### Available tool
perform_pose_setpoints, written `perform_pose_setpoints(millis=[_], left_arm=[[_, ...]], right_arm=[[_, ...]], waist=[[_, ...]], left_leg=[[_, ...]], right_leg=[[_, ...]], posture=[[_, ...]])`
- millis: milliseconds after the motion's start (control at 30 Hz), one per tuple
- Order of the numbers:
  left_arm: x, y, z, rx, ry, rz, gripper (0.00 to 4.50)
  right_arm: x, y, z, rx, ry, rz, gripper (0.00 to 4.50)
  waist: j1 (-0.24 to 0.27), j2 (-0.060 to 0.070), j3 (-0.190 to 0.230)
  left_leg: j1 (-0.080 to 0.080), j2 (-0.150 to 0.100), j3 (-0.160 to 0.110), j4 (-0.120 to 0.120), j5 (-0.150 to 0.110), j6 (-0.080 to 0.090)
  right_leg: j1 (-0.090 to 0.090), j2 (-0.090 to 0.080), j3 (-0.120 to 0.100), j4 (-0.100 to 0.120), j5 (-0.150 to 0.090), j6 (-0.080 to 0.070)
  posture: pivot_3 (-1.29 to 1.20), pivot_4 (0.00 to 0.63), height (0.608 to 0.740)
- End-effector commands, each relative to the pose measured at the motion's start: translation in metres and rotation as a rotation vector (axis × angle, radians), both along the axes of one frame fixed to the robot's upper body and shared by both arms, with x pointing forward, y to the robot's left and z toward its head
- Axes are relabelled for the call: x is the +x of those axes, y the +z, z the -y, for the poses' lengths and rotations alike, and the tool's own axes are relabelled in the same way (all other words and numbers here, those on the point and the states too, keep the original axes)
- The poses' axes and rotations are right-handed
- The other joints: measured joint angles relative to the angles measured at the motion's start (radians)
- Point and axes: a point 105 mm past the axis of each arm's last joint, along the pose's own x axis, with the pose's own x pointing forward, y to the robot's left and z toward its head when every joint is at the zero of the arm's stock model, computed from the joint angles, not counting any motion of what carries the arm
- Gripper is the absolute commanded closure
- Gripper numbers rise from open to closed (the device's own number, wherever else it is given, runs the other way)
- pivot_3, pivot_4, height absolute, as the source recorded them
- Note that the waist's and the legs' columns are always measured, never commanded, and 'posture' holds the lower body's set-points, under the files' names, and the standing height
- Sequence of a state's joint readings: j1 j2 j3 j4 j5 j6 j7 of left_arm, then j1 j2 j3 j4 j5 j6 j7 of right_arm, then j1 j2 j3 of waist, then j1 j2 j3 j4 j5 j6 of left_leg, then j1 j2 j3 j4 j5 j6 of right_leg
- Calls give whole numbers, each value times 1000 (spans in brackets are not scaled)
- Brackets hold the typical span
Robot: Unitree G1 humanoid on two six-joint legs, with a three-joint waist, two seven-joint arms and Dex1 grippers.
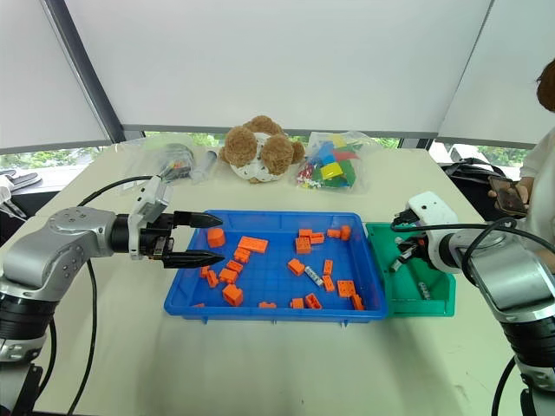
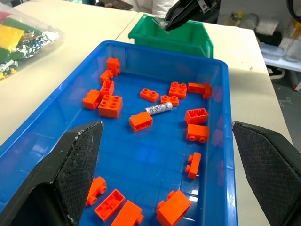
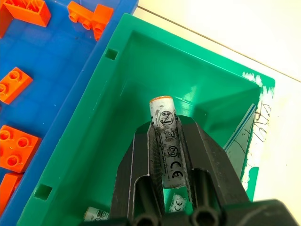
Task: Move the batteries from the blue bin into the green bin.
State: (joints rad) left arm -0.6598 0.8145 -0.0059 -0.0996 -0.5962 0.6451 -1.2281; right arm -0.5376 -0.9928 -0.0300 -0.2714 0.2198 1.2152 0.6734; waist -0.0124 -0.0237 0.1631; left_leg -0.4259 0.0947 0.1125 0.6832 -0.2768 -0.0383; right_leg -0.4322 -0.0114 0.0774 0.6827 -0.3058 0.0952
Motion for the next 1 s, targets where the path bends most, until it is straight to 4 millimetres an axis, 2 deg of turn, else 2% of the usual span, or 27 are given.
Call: perform_pose_setpoints(millis=[33,1000], left_arm=[[-1,10,0,4,-6,49,0],[-1,10,0,4,-6,49,0]], right_arm=[[-1,20,3,-19,-1,74,4444],[-1,20,3,-19,-1,74,4444]], waist=[[0,0,0],[0,0,0]], left_leg=[[0,0,0,0,0,0],[0,0,0,0,0,0]], right_leg=[[0,0,0,0,0,0],[0,0,0,0,0,0]], posture=[[0,150,733],[0,150,733]])
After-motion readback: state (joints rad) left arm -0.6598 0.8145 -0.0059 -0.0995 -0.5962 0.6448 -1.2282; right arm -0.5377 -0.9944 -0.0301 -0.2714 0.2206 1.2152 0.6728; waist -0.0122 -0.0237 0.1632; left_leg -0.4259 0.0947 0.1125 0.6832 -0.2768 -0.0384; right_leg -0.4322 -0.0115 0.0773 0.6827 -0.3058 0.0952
